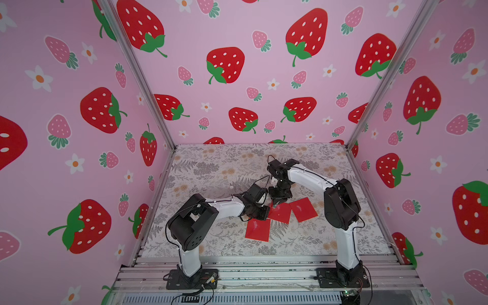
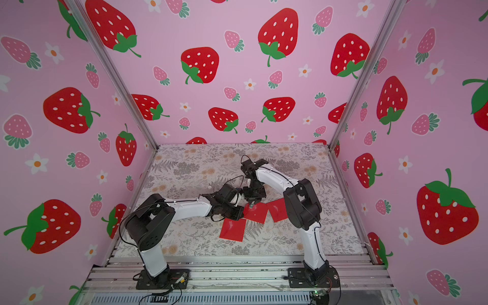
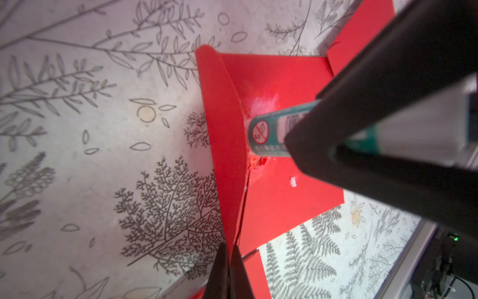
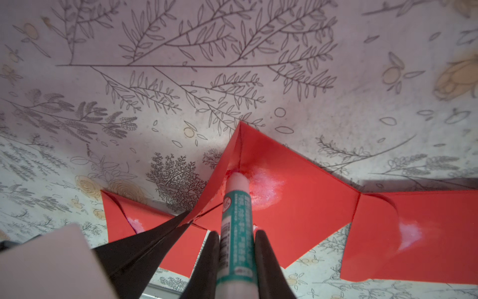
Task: Seal the envelope with a glue stick
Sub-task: Apply the envelope at the center of the board.
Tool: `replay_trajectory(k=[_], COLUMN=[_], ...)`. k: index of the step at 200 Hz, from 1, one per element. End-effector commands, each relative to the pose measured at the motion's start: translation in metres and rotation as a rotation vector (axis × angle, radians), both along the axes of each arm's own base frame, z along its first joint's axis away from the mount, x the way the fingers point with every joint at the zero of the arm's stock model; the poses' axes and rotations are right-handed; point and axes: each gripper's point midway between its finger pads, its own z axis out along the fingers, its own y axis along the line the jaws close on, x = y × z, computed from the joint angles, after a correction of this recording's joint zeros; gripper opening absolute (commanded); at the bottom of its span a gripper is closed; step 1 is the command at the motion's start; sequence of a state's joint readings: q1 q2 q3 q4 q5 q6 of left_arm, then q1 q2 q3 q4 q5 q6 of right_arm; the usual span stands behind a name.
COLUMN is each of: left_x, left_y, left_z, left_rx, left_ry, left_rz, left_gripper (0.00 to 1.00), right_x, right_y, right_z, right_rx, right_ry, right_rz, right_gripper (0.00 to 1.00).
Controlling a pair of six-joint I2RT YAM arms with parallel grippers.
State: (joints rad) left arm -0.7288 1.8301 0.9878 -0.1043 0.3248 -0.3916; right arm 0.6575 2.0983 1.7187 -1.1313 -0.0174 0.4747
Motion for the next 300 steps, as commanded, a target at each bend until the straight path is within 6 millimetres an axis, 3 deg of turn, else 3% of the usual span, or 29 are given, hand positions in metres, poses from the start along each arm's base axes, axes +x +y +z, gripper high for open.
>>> replay_trajectory(k=[1,104,119,155,182,202,243,300], left_x=[-0.011,-0.012,-0.012,-0.011,-0.012,-0.012,-0.011,-0.011], left_y=[0.006,0.006,0.006,0.005,0.006,0.005,0.006,0.007], left_z=[-0.014,-0.012,-0.012,-0.012,-0.013,-0.013,-0.013,-0.013], left_rx=[0.031,0.023,0.023,0.02,0.023,0.023,0.026,0.03], left_ry=[0.043,0.042,0.04,0.038,0.04,0.04,0.04,0.041], left_rz=[-0.005,-0.002,-0.001,-0.001,-0.001,-0.003,0.0,0.002], left_gripper=[0.0,0.0,0.0,0.0,0.0,0.0,0.0,0.0], right_x=[0.008,0.011,0.002,-0.021,-0.024,-0.02,-0.008,-0.012], right_y=[-0.033,-0.028,-0.015,0.038,0.047,0.034,-0.036,-0.049], right_z=[-0.01,-0.017,-0.022,-0.024,-0.025,-0.026,-0.017,-0.013], right_rx=[-0.235,-0.283,-0.199,0.136,0.191,0.118,-0.27,-0.332], right_ry=[-0.062,-0.086,-0.037,0.086,0.104,0.069,-0.039,-0.025], right_rz=[0.02,0.05,0.043,-0.013,-0.027,-0.03,0.018,0.035], right_gripper=[0.0,0.0,0.0,0.0,0.0,0.0,0.0,0.0])
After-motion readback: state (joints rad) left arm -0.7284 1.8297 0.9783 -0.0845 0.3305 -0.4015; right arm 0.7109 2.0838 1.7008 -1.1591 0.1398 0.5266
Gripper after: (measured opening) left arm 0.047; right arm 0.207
